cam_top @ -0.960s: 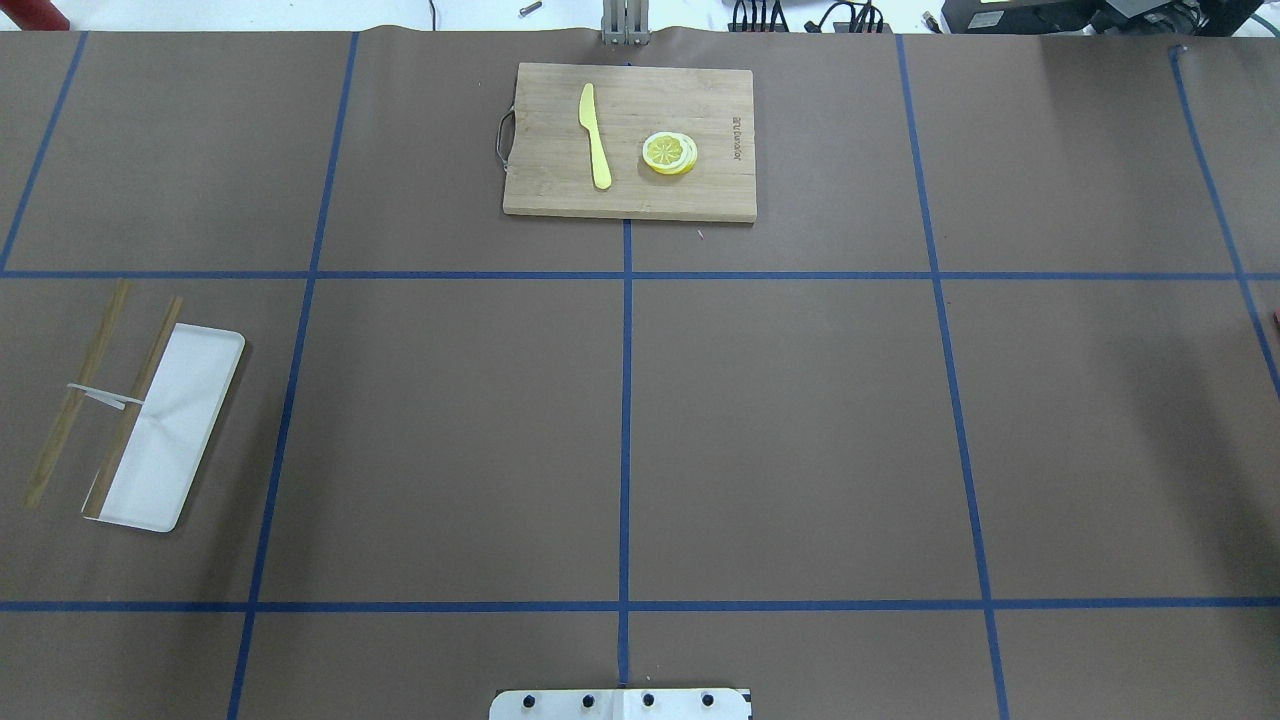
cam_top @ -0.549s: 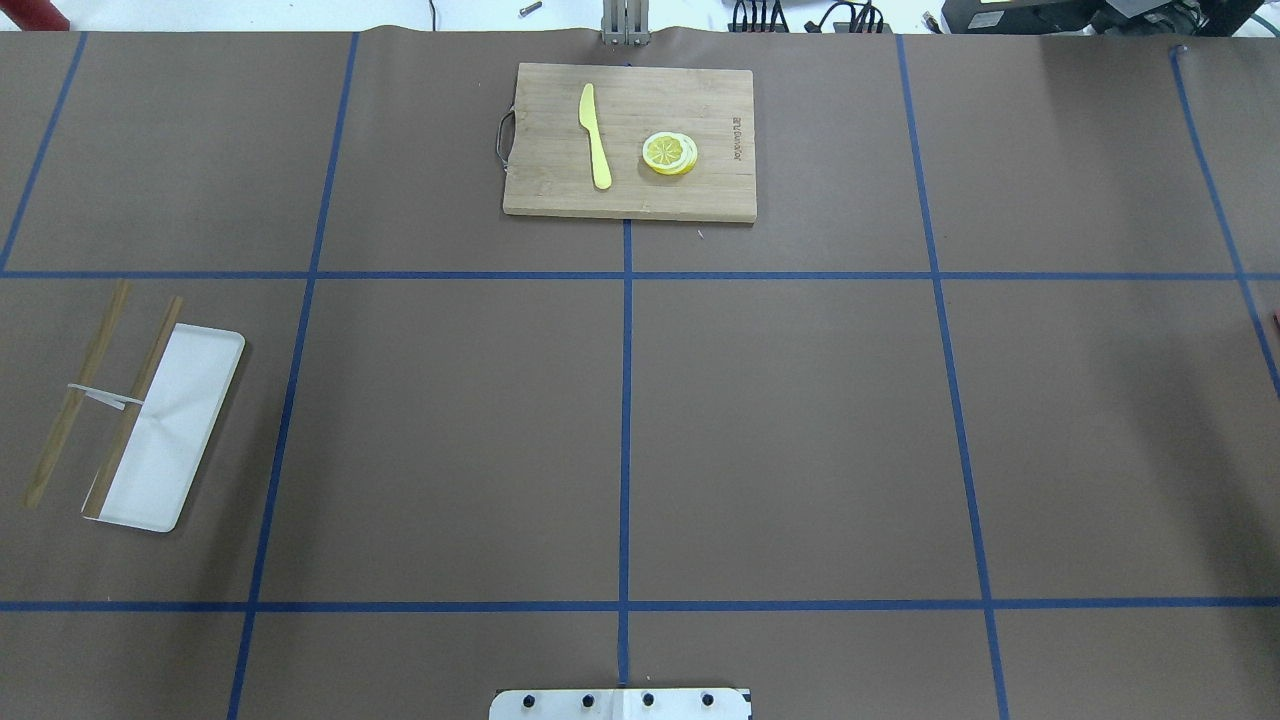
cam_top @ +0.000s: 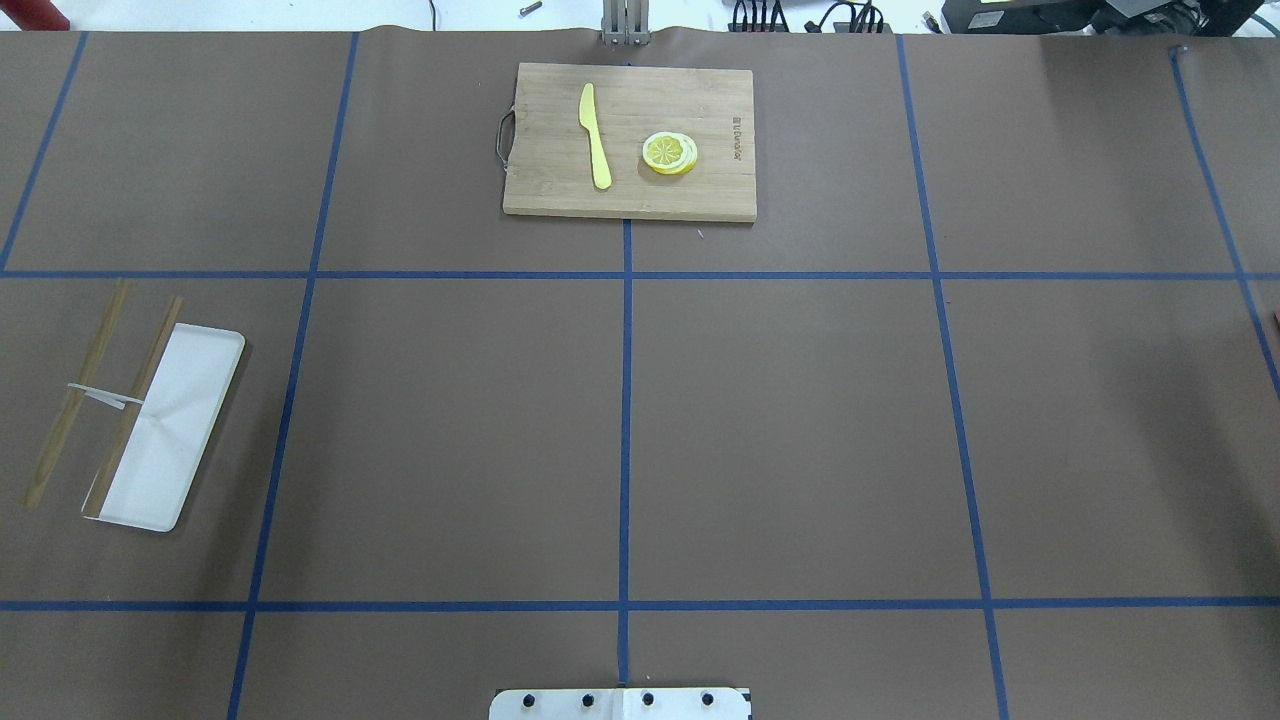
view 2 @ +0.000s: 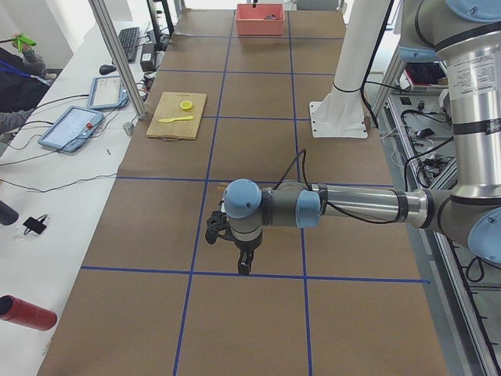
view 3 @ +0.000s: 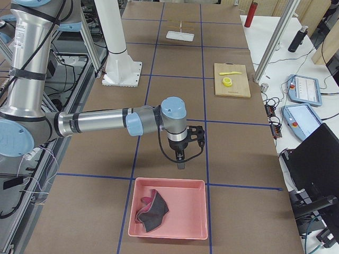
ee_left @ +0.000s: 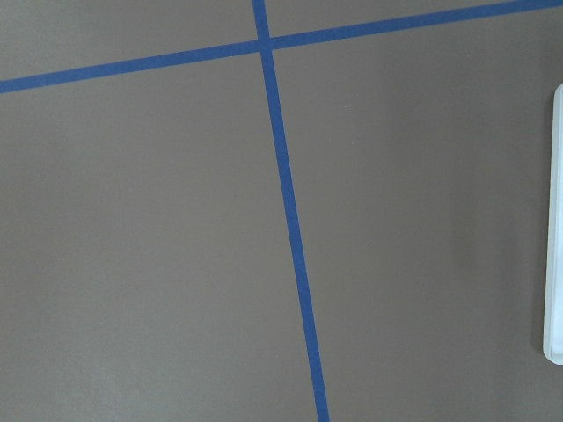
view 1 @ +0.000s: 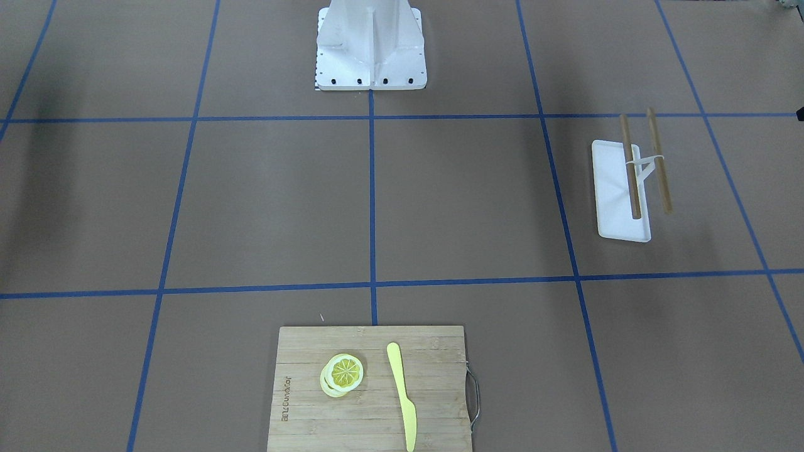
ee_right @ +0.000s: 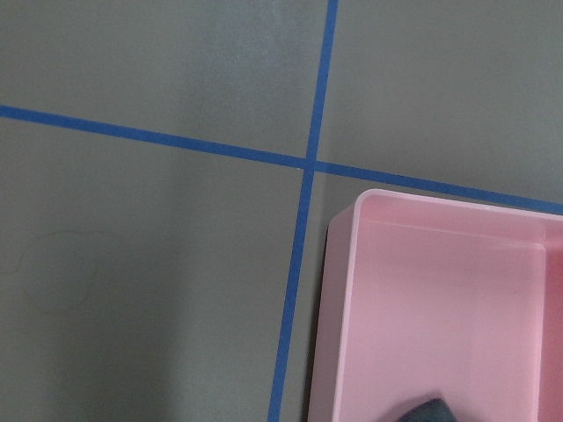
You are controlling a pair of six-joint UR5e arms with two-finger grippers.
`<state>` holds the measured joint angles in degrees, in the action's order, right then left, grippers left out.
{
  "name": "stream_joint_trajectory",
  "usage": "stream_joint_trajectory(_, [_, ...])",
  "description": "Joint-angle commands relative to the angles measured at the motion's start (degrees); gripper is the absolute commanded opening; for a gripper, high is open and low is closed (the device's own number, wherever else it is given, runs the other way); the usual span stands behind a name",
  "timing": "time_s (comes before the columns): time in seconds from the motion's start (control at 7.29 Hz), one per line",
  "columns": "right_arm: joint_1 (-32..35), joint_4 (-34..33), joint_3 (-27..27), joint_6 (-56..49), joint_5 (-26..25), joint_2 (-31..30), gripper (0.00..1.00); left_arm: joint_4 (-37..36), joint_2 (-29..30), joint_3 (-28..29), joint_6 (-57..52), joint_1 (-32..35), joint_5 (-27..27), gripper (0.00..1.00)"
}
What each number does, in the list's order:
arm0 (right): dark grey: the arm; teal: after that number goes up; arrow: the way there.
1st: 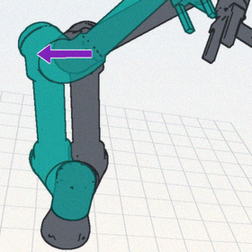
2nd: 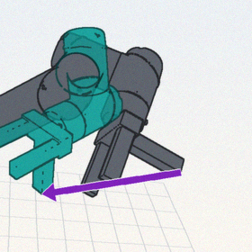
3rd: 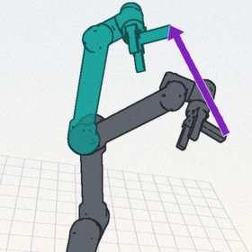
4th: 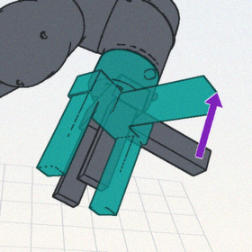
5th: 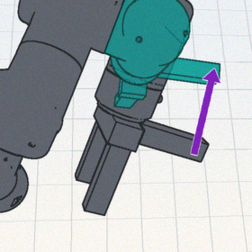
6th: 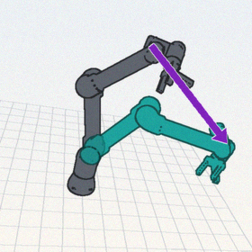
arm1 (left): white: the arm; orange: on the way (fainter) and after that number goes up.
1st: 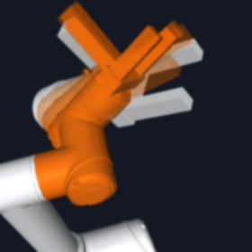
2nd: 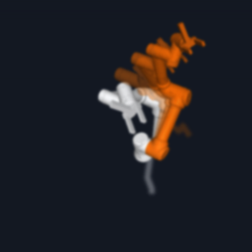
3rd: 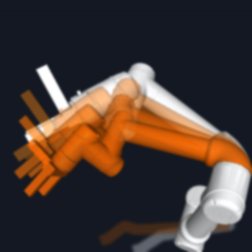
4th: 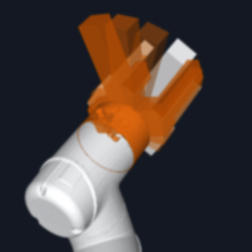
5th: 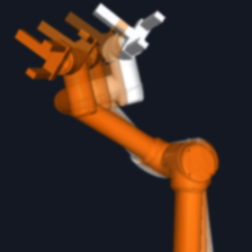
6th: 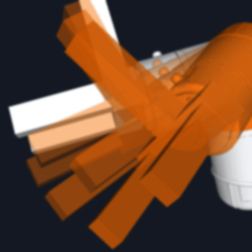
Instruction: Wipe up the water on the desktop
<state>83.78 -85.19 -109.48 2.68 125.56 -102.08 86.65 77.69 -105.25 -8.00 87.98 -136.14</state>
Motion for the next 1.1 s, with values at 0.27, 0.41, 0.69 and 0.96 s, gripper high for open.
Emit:
stream_joint_trajectory(0.27, [0.9, -1.1, -0.1, -2.2, 2.1, -1.4, 1.0, 0.1, 0.0, 0.2, 0.0, 0.0, 0.0, 0.99])
stream_joint_trajectory(0.41, [1.5, -1.1, -0.4, -2.2, 2.1, -1.7, 1.0, 0.1, 0.0, 0.2, 0.0, 0.0, 0.0, 0.99])
stream_joint_trajectory(0.69, [2.4, -1.6, -1.5, -2.2, 4.4, -1.7, 1.0, 0.0, 0.0, 0.4, 0.0, 0.0, 0.0, 0.99])
stream_joint_trajectory(0.96, [3.2, -1.8, -1.5, -2.2, 4.4, -0.8, 1.0, 0.0, 0.0, 0.4, 0.0, 0.0, 0.1, 0.99])
